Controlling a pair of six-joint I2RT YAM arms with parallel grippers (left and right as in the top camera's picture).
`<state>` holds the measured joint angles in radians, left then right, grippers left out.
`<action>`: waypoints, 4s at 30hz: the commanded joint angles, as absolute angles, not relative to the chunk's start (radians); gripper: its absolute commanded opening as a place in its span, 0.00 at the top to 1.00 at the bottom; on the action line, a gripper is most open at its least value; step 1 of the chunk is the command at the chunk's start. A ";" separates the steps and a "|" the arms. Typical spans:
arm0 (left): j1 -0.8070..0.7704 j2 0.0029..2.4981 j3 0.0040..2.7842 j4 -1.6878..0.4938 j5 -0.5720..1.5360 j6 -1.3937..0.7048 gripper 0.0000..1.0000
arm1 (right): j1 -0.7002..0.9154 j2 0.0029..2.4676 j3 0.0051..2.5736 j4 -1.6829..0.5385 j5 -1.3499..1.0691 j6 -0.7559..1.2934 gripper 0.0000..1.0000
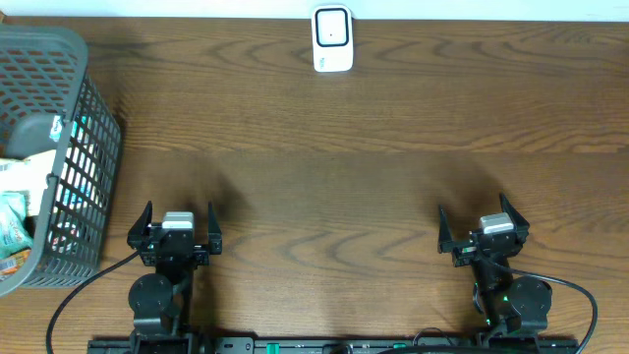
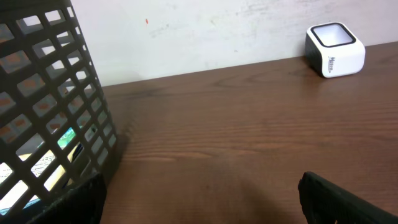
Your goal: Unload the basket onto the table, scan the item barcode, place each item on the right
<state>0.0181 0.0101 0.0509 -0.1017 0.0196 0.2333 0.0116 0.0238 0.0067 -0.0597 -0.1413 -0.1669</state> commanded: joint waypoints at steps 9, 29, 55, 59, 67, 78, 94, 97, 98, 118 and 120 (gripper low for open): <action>0.023 0.004 0.035 -0.138 0.007 0.239 0.03 | 0.020 0.018 0.006 -0.064 -0.141 -0.170 0.01; 0.023 0.004 0.035 -0.138 0.007 0.239 0.02 | 0.020 0.018 0.006 -0.064 -0.141 -0.170 0.01; 0.023 0.004 0.035 -0.138 0.007 0.239 0.02 | 0.020 0.018 0.006 -0.064 -0.141 -0.170 0.01; 0.023 0.004 0.035 -0.138 0.007 0.239 0.02 | 0.020 0.018 0.006 -0.064 -0.141 -0.170 0.01; 0.023 0.004 0.035 -0.138 0.007 0.238 0.02 | 0.020 0.018 0.006 -0.064 -0.141 -0.170 0.01; 0.022 0.004 0.035 0.172 0.762 0.065 0.02 | 0.020 0.018 0.006 -0.064 -0.141 -0.170 0.01; 0.023 0.168 0.324 0.560 0.467 -0.080 0.02 | 0.020 0.018 0.006 -0.064 -0.141 -0.170 0.01; 0.023 0.345 0.575 0.257 0.439 -0.081 0.02 | 0.020 0.018 0.006 -0.064 -0.141 -0.170 0.01; 0.023 0.405 0.659 0.160 0.471 -0.080 0.03 | 0.020 0.018 0.006 -0.064 -0.141 -0.170 0.01; 0.153 1.366 2.045 -0.928 0.371 -0.030 0.02 | 0.020 0.018 0.006 -0.064 -0.141 -0.170 0.01; 0.207 1.466 2.204 -1.029 0.346 -0.031 0.02 | 0.020 0.018 0.006 -0.064 -0.141 -0.170 0.01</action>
<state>0.1467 1.3548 2.0163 -0.9558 0.4339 -0.0818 0.0116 0.0238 0.0067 -0.0605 -0.1410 -0.1669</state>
